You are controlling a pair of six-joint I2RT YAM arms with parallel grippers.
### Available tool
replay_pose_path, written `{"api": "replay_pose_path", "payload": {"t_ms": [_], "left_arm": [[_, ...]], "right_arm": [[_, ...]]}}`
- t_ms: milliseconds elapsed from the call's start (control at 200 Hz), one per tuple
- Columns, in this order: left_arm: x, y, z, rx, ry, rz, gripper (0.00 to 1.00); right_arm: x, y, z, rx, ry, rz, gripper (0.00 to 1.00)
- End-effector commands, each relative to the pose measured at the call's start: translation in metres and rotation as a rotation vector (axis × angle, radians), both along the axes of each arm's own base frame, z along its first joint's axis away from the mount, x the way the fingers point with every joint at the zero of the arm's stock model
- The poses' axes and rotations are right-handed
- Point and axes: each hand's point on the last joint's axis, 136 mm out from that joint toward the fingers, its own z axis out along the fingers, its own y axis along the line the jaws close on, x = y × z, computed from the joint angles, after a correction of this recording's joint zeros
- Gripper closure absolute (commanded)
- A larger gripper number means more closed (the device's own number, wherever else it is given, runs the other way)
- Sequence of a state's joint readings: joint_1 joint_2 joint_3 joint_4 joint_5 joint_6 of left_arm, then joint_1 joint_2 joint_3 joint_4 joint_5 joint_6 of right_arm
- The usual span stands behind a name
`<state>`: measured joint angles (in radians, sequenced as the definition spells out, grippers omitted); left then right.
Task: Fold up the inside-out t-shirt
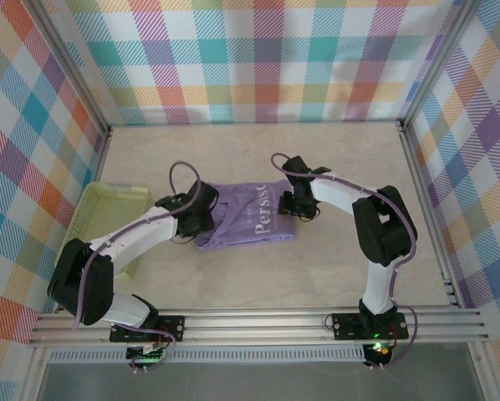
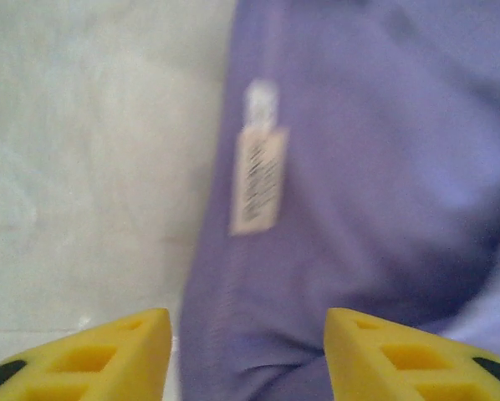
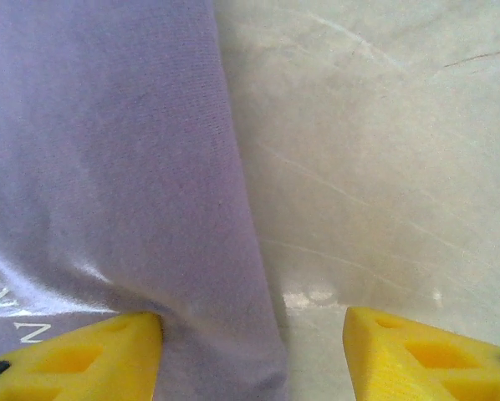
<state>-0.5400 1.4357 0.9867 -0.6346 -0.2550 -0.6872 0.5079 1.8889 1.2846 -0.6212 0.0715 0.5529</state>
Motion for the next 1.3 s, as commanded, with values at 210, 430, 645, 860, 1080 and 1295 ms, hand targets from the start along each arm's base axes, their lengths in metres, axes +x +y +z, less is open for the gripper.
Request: {"api": "replay_pose_path", "payload": {"t_ms": [210,430,645,860,1080,1295], "left_arm": [[0.088,-0.014,0.003,-0.064,0.079,-0.001,0.44],[0.099,-0.024,-0.019,-0.093,0.14,0.021,0.35],[0.12,-0.02,-0.033,-0.109,0.135,0.053,0.38],[0.151,-0.011,-0.034,-0.131,0.088,0.078,0.56],[0.172,0.001,-0.043,-0.146,0.086,0.096,0.75],[0.152,0.007,-0.021,-0.141,0.067,0.108,0.57]], "right_arm": [[0.004,0.015,0.038,-0.002,-0.085,0.056,0.4],[0.005,0.016,0.037,-0.006,-0.087,0.059,0.4],[-0.001,0.014,0.032,-0.014,-0.072,0.062,0.4],[-0.008,0.01,0.023,-0.024,-0.055,0.065,0.4],[-0.019,0.006,0.006,-0.045,-0.021,0.067,0.4],[-0.023,-0.002,0.0,-0.075,-0.011,0.07,0.4]]}}
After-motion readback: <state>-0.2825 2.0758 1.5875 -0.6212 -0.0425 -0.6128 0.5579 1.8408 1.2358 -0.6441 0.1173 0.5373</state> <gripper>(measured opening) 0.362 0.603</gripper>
